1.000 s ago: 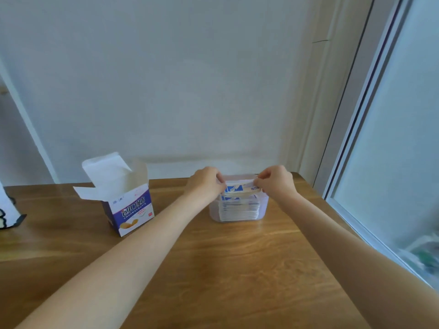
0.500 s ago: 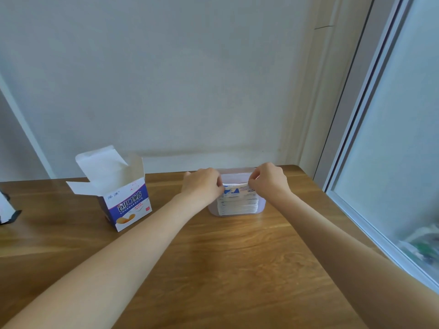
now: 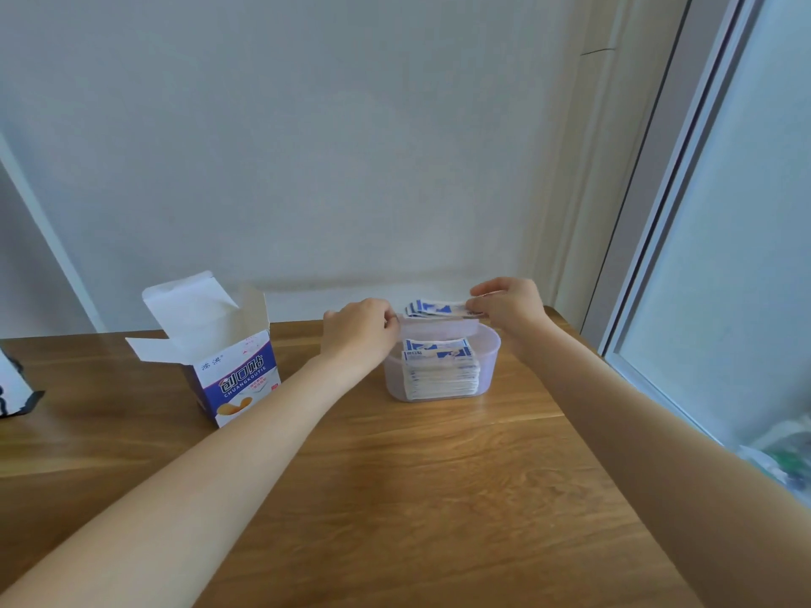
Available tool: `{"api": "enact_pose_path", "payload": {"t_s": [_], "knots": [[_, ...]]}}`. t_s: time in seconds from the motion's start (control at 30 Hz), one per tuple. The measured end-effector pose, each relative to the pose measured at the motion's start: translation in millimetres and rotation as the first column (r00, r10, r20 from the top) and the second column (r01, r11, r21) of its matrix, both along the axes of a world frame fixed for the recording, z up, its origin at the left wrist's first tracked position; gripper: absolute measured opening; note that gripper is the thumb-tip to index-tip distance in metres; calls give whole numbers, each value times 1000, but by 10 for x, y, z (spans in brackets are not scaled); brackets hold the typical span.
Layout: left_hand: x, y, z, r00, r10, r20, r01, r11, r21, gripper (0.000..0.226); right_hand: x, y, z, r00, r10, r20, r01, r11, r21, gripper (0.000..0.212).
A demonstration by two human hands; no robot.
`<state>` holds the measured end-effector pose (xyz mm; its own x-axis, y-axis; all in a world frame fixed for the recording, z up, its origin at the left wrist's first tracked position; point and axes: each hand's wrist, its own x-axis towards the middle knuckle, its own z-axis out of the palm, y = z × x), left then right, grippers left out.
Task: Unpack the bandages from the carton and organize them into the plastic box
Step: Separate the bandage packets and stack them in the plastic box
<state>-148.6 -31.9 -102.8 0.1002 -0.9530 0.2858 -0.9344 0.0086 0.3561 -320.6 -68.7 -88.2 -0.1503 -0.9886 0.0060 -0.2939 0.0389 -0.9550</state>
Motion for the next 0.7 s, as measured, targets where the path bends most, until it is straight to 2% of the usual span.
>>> {"api": "enact_pose_path", "payload": {"t_s": [0.1, 0.23, 0.37, 0.47, 0.53, 0.63, 0.7], "knots": [[37, -12, -53, 1000, -9, 10, 8, 1000, 27, 25, 21, -54, -1, 994, -56, -99, 53, 998, -31, 15], [43, -22, -86, 999, -40, 17, 39, 998, 51, 22, 126, -46, -91, 952, -7, -306, -17, 997, -75, 22], [31, -25, -85, 998, -66, 13, 65, 995, 74, 24, 231, -67, -226, 872, 24, -490, -77, 993, -90, 22], [33, -40, -94, 997, -73, 34, 70, 994, 89, 27, 234, -40, -247, 714, -45, -699, -107, 979, -172, 19], [26, -51, -94, 995, -72, 65, 66, 994, 85, 29, 204, -7, -219, 611, -123, -782, -110, 965, -237, 18], [-1, -77, -92, 990, -68, 126, 59, 995, 77, 26, 152, 32, -172, 447, -130, -885, -109, 974, -198, 13], [-25, -90, -95, 976, -73, 205, 59, 996, 72, 24, 145, 57, -153, 372, -72, -925, -123, 984, -126, 25]]}}
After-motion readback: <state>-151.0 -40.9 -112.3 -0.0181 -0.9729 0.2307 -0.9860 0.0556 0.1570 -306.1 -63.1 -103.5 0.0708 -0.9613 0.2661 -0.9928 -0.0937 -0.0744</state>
